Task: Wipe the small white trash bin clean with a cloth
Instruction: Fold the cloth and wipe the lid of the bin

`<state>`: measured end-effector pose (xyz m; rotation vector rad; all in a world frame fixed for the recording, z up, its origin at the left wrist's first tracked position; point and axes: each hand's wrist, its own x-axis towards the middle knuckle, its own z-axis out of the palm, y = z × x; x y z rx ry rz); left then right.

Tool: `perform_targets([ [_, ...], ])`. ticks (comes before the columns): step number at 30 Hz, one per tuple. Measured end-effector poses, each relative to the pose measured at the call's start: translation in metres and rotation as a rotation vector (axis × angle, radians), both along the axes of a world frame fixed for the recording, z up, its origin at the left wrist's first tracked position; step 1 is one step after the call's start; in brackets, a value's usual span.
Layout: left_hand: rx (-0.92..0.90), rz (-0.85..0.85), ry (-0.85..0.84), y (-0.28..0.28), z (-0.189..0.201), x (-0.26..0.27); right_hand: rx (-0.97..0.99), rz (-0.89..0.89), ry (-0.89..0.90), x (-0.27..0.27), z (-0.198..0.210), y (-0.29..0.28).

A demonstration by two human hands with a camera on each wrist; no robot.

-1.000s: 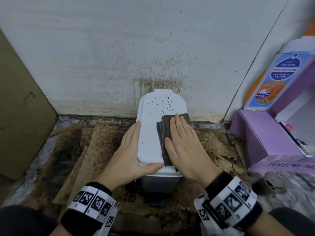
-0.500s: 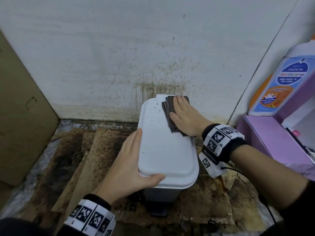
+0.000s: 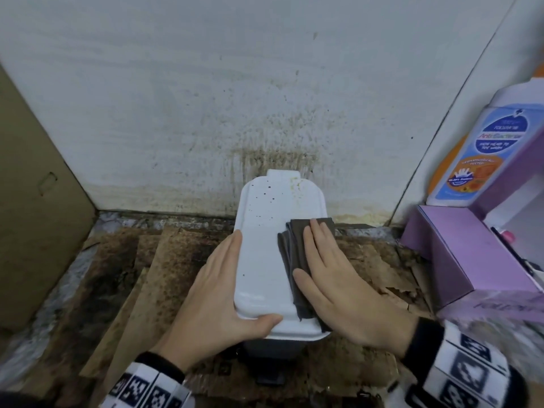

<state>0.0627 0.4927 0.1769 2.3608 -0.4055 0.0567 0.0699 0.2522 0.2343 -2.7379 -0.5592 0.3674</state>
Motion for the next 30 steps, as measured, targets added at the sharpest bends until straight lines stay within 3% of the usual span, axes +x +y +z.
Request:
perform_targets([
  [4,-0.04,-0.013,0.01,0.001,-0.002,0.001,-0.048,0.001,-0.003,0.013,0.005,-0.001],
  [19,-0.064,-0.029,-0.008,0.003,-0.001,0.005,-0.199,-0.013,0.052,0.167,0.02,0.007],
  [25,-0.037,-0.023,-0.009,0.003,0.002,0.002,-0.167,0.002,0.003,0.171,0.015,0.009],
  [30,-0.006,0.0,-0.013,0.003,0.001,0.001,-0.165,0.025,-0.011,0.125,0.009,0.003],
])
